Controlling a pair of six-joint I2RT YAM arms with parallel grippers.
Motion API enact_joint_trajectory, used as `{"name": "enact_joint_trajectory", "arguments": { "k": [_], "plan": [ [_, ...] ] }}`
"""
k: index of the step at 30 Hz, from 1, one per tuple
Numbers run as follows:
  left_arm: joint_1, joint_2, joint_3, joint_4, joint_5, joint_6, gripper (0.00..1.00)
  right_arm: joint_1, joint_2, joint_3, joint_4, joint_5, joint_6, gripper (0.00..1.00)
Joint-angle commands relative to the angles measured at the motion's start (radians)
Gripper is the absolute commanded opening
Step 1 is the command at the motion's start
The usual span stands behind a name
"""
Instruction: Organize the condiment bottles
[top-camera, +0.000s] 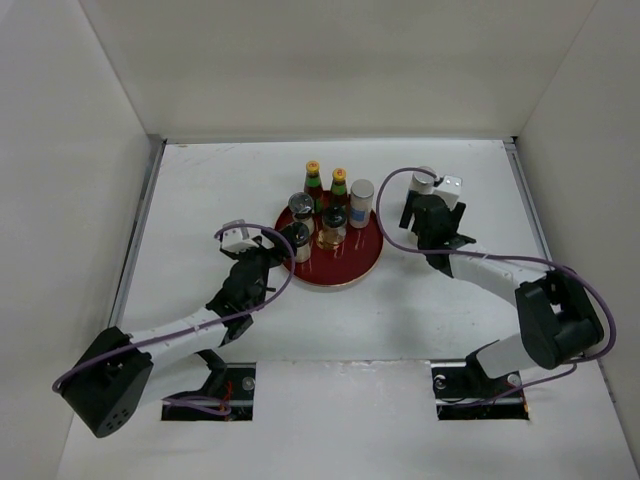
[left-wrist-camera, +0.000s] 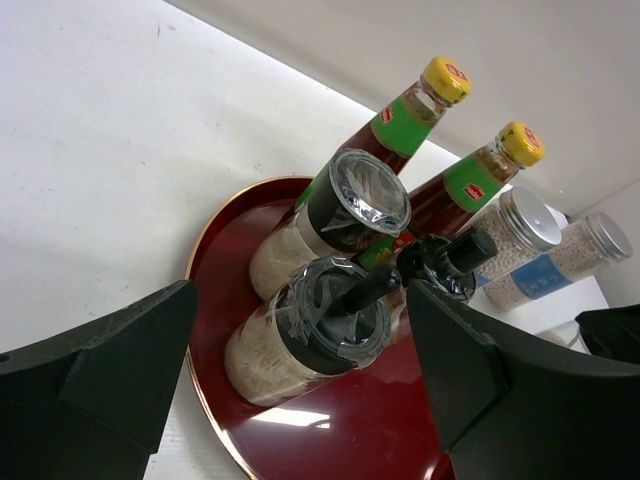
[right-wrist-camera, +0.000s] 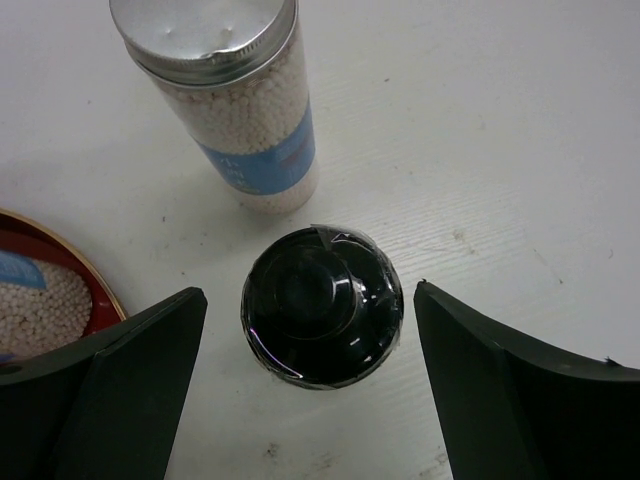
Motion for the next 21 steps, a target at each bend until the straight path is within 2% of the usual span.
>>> {"name": "enact_joint_trajectory", "arguments": {
  "k": [1,5,8,12,16,21],
  "plan": [
    [0.011,0.013,-0.008,0.073,0.004,-0.024,0.85,-0.008,0.017,0.048,-0.010,-0.037,0.018,0.89],
    [0.016,0.028,-0.008,0.073,0.004,-0.032,0.85,-0.011,0.011,0.032,-0.010,-0.028,0.022,0.78],
    [0.020,0.039,-0.010,0.076,0.005,-0.045,0.84,-0.005,-0.038,0.012,-0.003,0.004,0.012,0.65],
    [0.031,0.053,-0.011,0.076,0.007,-0.058,0.83,0.079,-0.186,-0.008,-0.003,0.072,-0.033,0.60],
    [0.048,0.062,-0.019,0.076,0.007,-0.084,0.83,0.192,-0.295,0.003,-0.011,0.069,-0.071,0.58],
    [0.075,0.082,-0.025,0.076,0.008,-0.114,0.83,0.317,-0.254,0.057,0.038,-0.035,-0.008,0.58]
  ]
}}
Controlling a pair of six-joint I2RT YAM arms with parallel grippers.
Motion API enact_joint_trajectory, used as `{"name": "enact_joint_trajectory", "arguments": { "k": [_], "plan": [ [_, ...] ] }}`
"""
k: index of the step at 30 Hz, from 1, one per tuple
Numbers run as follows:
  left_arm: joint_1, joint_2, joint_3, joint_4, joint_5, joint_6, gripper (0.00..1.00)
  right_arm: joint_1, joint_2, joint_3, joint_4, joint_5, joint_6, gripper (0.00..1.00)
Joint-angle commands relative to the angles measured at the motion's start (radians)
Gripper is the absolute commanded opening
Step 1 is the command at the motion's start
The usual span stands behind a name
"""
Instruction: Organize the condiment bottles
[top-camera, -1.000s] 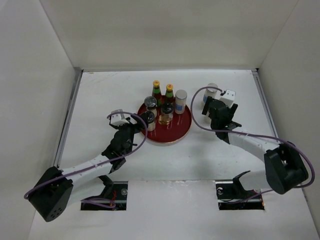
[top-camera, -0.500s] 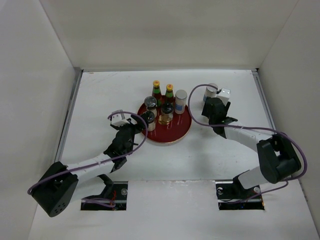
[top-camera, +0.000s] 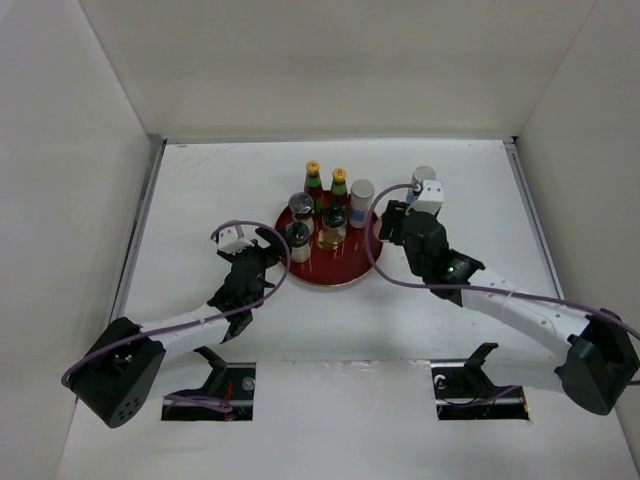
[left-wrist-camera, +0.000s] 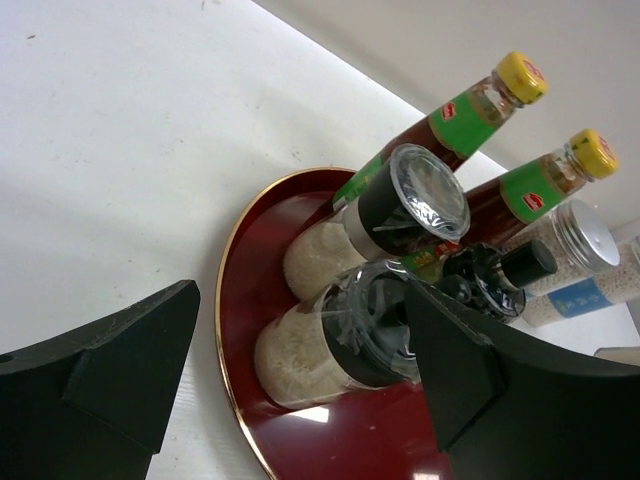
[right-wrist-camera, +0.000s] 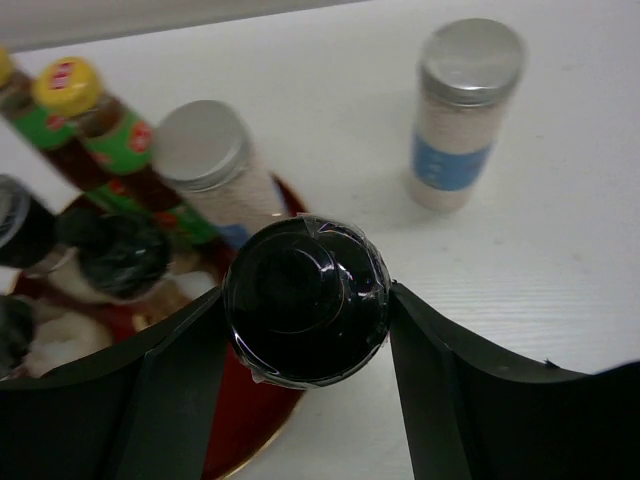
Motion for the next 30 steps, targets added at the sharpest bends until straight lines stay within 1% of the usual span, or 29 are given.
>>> {"name": "enact_joint_trajectory", "arguments": {
  "k": [1,5,10,15,16,17,18,19,20,21,22,24,26,28,29,30],
  "plan": [
    [0.018,0.004,-0.015,0.061,0.010,-0.041,0.83,0.060,0.064,0.081,0.134,-0.087,0.039,0.58],
    [0.025,0.003,-0.015,0.061,0.019,-0.046,0.84,0.136,0.195,0.121,0.222,-0.166,0.089,0.58],
    [0.038,-0.011,-0.027,0.061,0.021,-0.060,0.84,0.216,0.322,0.181,0.242,-0.169,0.083,0.59],
    [0.042,0.006,-0.026,0.061,0.029,-0.063,0.84,0.250,0.411,0.216,0.260,-0.161,0.063,0.61],
    [0.041,0.006,-0.026,0.061,0.033,-0.063,0.84,0.255,0.422,0.219,0.260,-0.160,0.056,0.63],
    [0.041,0.004,-0.024,0.061,0.035,-0.063,0.84,0.259,0.430,0.221,0.260,-0.155,0.053,0.67],
    [0.041,0.004,-0.024,0.061,0.035,-0.063,0.84,0.262,0.433,0.222,0.257,-0.154,0.052,0.74],
    [0.042,0.007,-0.024,0.061,0.032,-0.063,0.84,0.262,0.431,0.224,0.253,-0.154,0.047,0.84],
    [0.045,0.009,-0.026,0.061,0.032,-0.063,0.84,0.262,0.427,0.224,0.250,-0.158,0.040,0.92],
    [0.047,0.009,-0.026,0.061,0.035,-0.064,0.84,0.262,0.413,0.219,0.248,-0.164,0.027,0.97],
    [0.047,0.004,-0.026,0.061,0.036,-0.066,0.84,0.262,0.389,0.212,0.240,-0.161,0.015,1.00],
    [0.045,-0.002,-0.026,0.061,0.036,-0.066,0.84,0.262,0.320,0.183,0.230,-0.154,-0.009,1.00],
    [0.050,-0.002,-0.029,0.061,0.029,-0.066,0.84,0.241,0.217,0.134,0.228,-0.158,-0.028,1.00],
    [0.054,-0.006,-0.030,0.061,0.036,-0.066,0.84,0.178,0.114,0.088,0.219,-0.157,-0.040,1.00],
    [0.056,-0.010,-0.030,0.061,0.036,-0.067,0.84,0.129,0.074,0.066,0.217,-0.154,-0.037,1.00],
    [0.054,-0.010,-0.030,0.061,0.036,-0.067,0.84,0.053,0.042,0.052,0.211,-0.154,-0.022,1.00]
  ]
}}
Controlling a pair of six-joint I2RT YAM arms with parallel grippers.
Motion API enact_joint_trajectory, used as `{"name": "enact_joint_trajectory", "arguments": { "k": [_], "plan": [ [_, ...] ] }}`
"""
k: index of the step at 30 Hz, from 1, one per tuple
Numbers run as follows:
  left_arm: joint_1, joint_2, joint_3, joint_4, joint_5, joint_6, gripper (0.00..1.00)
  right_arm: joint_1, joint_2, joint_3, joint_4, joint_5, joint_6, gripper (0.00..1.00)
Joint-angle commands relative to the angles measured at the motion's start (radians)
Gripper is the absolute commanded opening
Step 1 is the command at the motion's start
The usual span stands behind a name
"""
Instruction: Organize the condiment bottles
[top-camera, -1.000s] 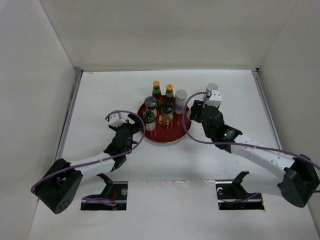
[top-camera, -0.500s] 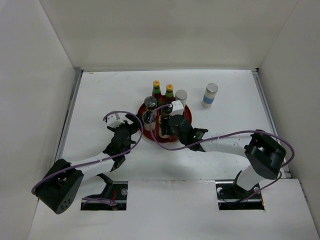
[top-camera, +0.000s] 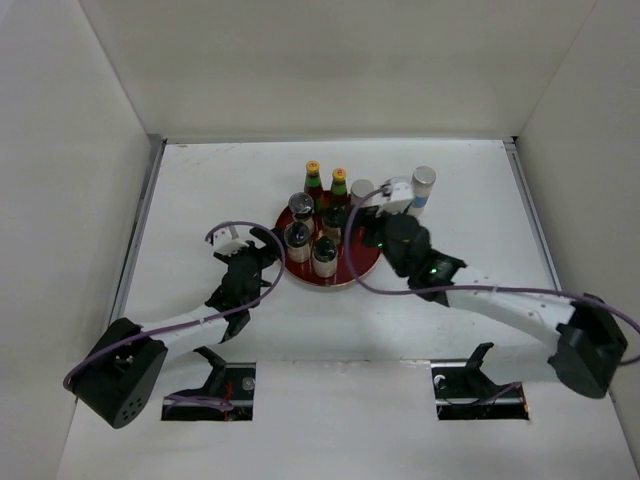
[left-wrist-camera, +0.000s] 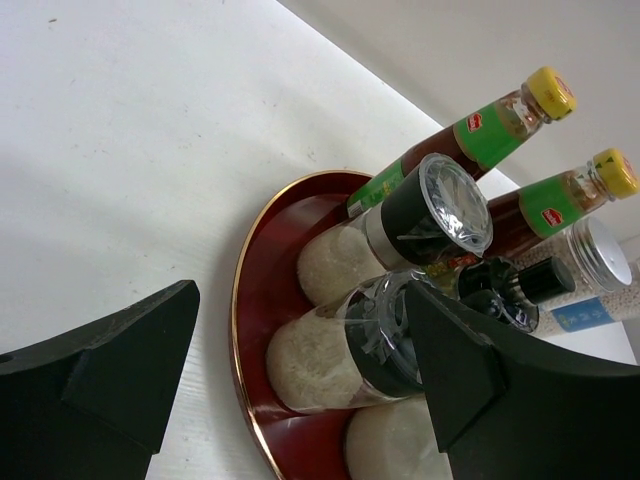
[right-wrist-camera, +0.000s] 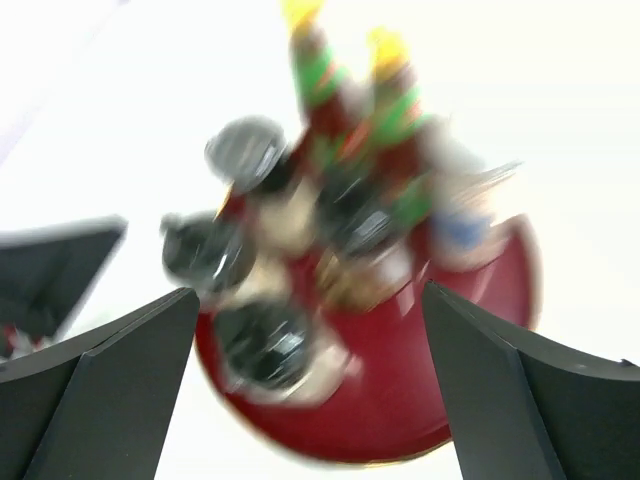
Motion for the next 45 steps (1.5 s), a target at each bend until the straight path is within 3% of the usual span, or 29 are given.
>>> {"name": "enact_joint_trajectory", "arguments": {
  "k": [1,5,9,19,26,29,31,33,37,45],
  "plan": [
    [0.006,-0.011,-0.009,0.055,0.008,-0.013,0.84,-0.181,-0.124,-0.034,0.037,0.033,0.011,1.00],
    [0.006,0.015,-0.004,0.055,0.010,-0.013,0.84,-0.428,-0.019,0.070,-0.035,0.016,0.013,1.00],
    [0.009,-0.010,-0.012,0.055,-0.003,-0.004,0.84,-0.536,0.170,0.219,-0.077,0.030,-0.092,1.00],
    [0.038,-0.028,-0.027,0.055,-0.012,-0.010,0.85,-0.634,0.422,0.436,-0.150,-0.028,-0.103,1.00],
    [0.061,-0.027,-0.030,0.054,-0.018,-0.016,0.87,-0.625,0.502,0.465,-0.173,-0.084,-0.057,0.95],
    [0.061,-0.034,-0.032,0.052,-0.020,-0.019,0.88,-0.606,0.493,0.445,-0.179,-0.073,-0.040,0.87],
    [0.064,-0.024,-0.032,0.055,-0.024,-0.019,0.88,-0.599,0.471,0.431,-0.173,-0.052,-0.035,0.71],
    [0.065,-0.027,-0.032,0.054,-0.020,-0.024,0.88,-0.587,0.424,0.404,-0.158,-0.004,-0.032,0.60],
    [0.068,-0.038,-0.038,0.055,-0.032,-0.029,1.00,-0.527,0.234,0.272,-0.094,0.083,-0.038,0.57],
    [0.079,-0.067,-0.050,0.048,-0.058,-0.038,1.00,-0.334,-0.072,0.031,-0.106,0.053,0.031,0.56]
  ]
}}
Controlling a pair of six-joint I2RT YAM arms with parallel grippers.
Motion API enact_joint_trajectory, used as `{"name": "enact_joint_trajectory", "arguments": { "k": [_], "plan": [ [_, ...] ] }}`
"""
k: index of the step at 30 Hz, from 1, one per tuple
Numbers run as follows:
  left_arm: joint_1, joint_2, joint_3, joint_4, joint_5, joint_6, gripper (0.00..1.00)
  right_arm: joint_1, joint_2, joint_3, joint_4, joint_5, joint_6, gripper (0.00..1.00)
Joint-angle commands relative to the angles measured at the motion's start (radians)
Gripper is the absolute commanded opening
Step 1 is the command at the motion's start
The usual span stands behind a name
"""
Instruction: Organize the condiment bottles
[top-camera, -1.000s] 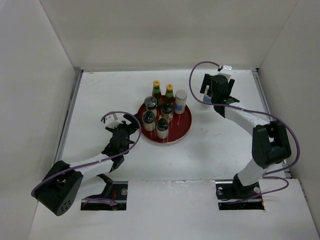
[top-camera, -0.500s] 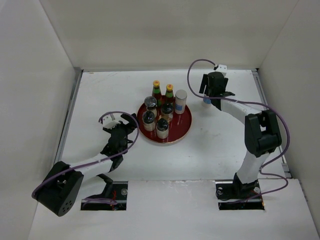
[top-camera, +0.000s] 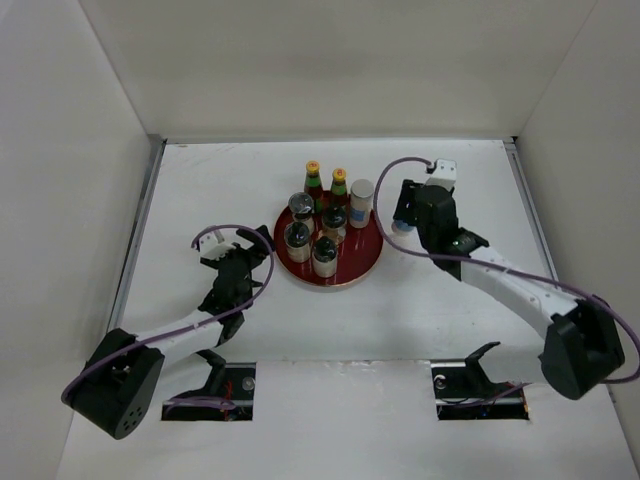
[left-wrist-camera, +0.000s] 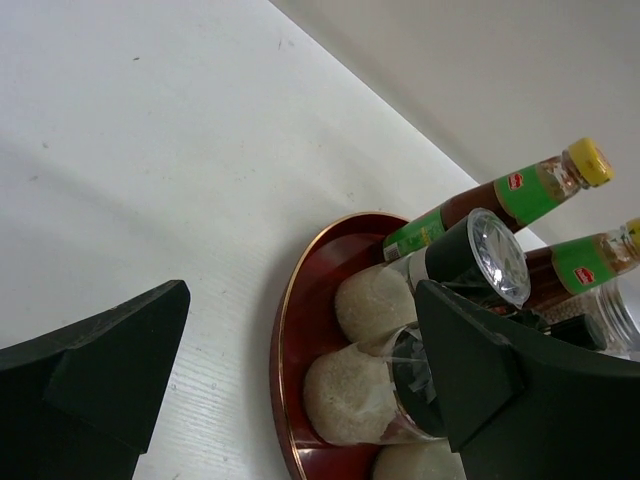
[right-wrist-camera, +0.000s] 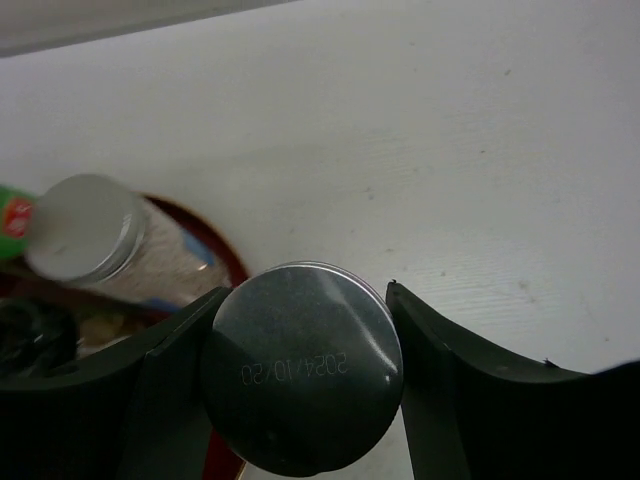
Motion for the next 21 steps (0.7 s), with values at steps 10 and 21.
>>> {"name": "enact_joint_trajectory", "arguments": {
  "k": [10,21],
  "plan": [
    [0.022,-0.018,0.010,-0.021,-0.035,-0.025,1.00,0.304,0.044,0.024,0.181,-0.008,0.021,0.56],
    [0.051,0.040,0.087,-0.212,-0.052,-0.135,1.00,0.312,0.172,0.025,0.227,0.023,0.006,0.81]
  ]
}}
